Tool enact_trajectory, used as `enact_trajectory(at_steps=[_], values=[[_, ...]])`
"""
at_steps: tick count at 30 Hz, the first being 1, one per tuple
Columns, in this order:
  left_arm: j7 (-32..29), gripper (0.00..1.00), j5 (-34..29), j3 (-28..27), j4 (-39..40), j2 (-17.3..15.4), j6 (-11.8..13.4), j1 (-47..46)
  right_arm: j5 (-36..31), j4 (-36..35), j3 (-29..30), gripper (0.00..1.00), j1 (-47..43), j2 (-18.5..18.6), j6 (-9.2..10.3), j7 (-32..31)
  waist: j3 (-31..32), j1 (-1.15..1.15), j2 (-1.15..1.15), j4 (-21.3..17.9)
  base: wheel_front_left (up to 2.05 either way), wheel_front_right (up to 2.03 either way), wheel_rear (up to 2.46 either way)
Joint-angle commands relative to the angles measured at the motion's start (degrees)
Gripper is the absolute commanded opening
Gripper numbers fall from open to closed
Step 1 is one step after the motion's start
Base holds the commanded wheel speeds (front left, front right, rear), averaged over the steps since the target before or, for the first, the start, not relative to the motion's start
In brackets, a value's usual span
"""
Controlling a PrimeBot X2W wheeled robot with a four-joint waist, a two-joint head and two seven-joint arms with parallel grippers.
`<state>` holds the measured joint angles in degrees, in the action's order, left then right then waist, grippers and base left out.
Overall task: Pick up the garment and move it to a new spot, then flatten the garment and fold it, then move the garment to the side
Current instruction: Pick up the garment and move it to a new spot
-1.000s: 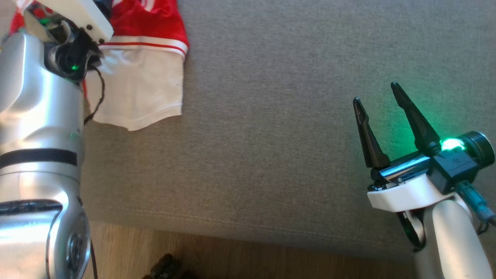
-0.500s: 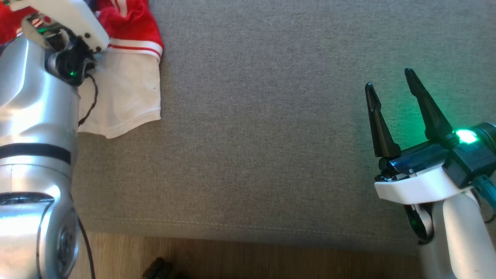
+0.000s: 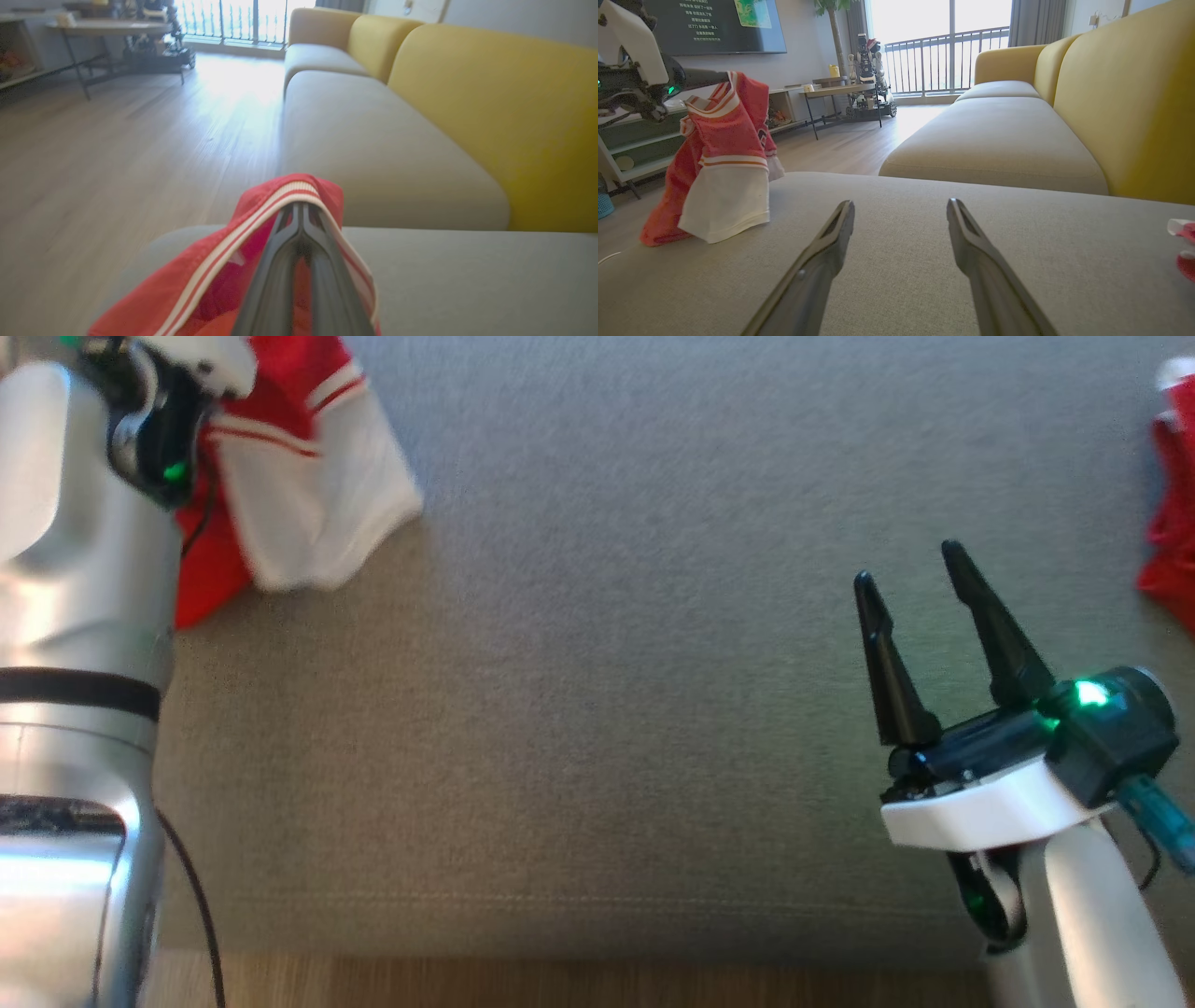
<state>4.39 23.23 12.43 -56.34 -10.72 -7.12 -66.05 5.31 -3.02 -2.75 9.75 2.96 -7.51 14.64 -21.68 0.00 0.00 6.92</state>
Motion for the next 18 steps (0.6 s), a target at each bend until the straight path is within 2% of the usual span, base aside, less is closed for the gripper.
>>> enact_trajectory(at_steps=[1, 10, 18], values=[[0.55, 0.00, 1.88, 1.68, 5.95, -3.10, -0.35, -2.42, 0.44, -1.65, -2.19, 1.00, -0.86, -0.08, 0.02, 0.36, 4.55, 0.00, 0.00, -2.83, 0.00, 0.00, 0.00], [-3.26, 0.00, 7.50, 8.96, 19.14, -3.91, -0.35, 0.08, 2.21, -1.68, -3.60, 1.00, -2.70, -0.08, 0.02, 0.36, 10.20, 0.00, 0.00, -8.94, 0.00, 0.00, 0.00], [-6.84, 0.00, 11.86, 11.52, 29.07, -2.34, -0.36, 2.79, 4.13, -2.08, -3.67, 1.00, -3.50, -0.08, 0.02, 0.36, 11.86, 0.00, 0.00, -16.50, 0.00, 0.00, 0.00]])
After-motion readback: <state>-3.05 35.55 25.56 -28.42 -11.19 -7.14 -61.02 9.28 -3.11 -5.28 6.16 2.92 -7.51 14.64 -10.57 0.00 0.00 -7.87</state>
